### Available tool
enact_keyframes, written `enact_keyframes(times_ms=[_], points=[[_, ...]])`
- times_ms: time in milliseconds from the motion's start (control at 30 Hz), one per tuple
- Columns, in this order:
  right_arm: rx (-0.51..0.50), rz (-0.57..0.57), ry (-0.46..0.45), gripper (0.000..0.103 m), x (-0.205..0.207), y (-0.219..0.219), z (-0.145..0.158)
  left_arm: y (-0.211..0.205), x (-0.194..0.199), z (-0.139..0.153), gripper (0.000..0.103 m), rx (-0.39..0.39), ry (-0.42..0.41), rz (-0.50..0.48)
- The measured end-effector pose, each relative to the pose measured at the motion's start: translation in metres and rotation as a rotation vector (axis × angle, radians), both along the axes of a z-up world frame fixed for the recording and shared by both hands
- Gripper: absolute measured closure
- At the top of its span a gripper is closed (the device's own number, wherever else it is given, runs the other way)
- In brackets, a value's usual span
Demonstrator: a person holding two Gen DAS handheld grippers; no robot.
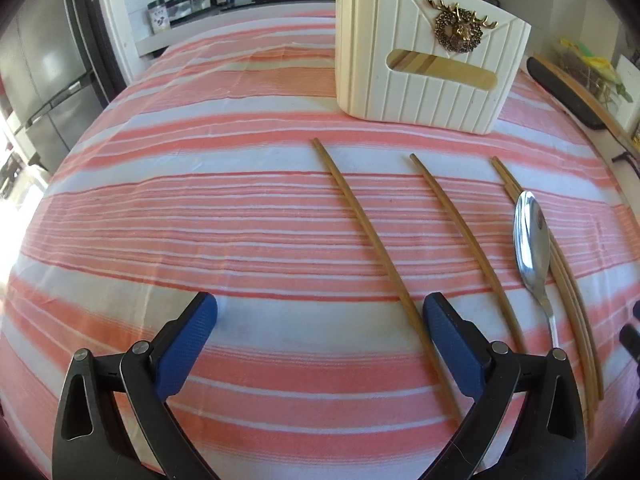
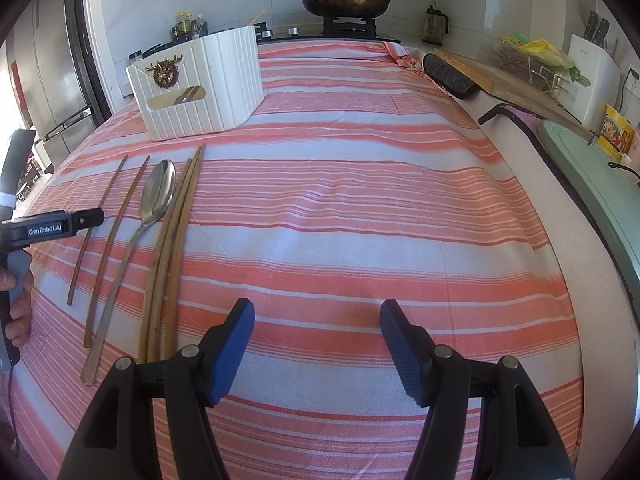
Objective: Organize utensils
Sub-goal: 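Grasp a wooden chopstick with the right tool while the left tool grasps another chopstick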
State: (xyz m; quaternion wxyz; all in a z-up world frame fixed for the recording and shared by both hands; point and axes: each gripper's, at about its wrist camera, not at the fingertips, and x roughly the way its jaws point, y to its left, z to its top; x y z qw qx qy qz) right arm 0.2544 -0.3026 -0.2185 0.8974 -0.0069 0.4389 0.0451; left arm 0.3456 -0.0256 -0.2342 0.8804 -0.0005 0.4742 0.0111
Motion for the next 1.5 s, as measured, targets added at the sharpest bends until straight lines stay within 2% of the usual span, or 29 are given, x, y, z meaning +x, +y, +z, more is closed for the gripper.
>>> enact_keyframes(times_ms=[100,167,233,333,400,500,600,667,733,767,900,1033,1133,1233,1267,1300,1333,1367,1500], points=[[0.059,0.106,0.009,0.037,0.005,0.019,0.014,0.009,-0.005,0.0,0.001,-0.002,0.016,-0.021],[0.065,0.172,0.034,0.039,0.013,0.036,0.017,0.012,-0.008,0.001,0.005,-0.008,0.03,-0.049],[0.053,0.214,0.056,0.055,0.023,0.051,0.017,0.012,-0.012,0.004,0.013,-0.008,0.039,-0.084],[0.031,0.24,0.094,0.072,0.038,0.063,0.011,0.011,-0.017,0.007,0.024,-0.01,0.05,-0.128],[0.042,0.241,0.14,0.08,0.048,0.064,0.004,0.009,-0.023,0.008,0.031,-0.009,0.05,-0.15],[0.1,0.26,0.178,0.085,0.054,0.063,0.002,0.003,-0.03,0.009,0.042,0.006,0.041,-0.187],[0.095,0.276,0.199,0.086,0.054,0.067,0.001,-0.002,-0.034,0.011,0.055,0.005,0.035,-0.212],[0.058,0.288,0.199,0.087,0.052,0.072,0.0,-0.005,-0.037,0.012,0.073,0.013,0.027,-0.227],[0.012,0.274,0.204,0.096,0.052,0.074,0.0,-0.006,-0.039,0.012,0.088,0.015,0.026,-0.246],[0.006,0.256,0.206,0.096,0.052,0.073,0.001,-0.006,-0.04,0.012,0.091,0.017,0.027,-0.252],[-0.014,0.169,0.201,0.096,0.044,0.057,0.002,0.005,-0.051,0.013,0.093,0.037,0.035,-0.267],[-0.029,0.116,0.204,0.096,0.019,0.034,0.004,0.029,-0.065,0.014,0.093,0.042,0.052,-0.274],[-0.052,0.098,0.214,0.096,0.0,0.019,0.005,0.048,-0.071,0.015,0.092,0.045,0.071,-0.266],[-0.064,0.108,0.23,0.095,-0.011,0.011,0.007,0.06,-0.069,0.017,0.087,0.036,0.089,-0.262],[-0.064,0.108,0.236,0.094,-0.011,0.01,0.007,0.062,-0.067,0.017,0.071,0.035,0.093,-0.26],[-0.064,0.109,0.247,0.085,-0.01,0.008,0.008,0.064,-0.065,0.019,0.059,0.035,0.093,-0.253],[-0.064,0.112,0.259,0.071,-0.009,0.006,0.008,0.066,-0.063,0.022,0.036,0.037,0.082,-0.248],[-0.059,0.118,0.266,0.066,-0.008,0.004,0.01,0.067,-0.061,0.025,0.025,0.034,0.065,-0.252],[-0.025,0.159,0.317,0.065,0.002,0.002,0.015,0.061,-0.041,0.028,0.024,0.011,0.077,-0.295]])
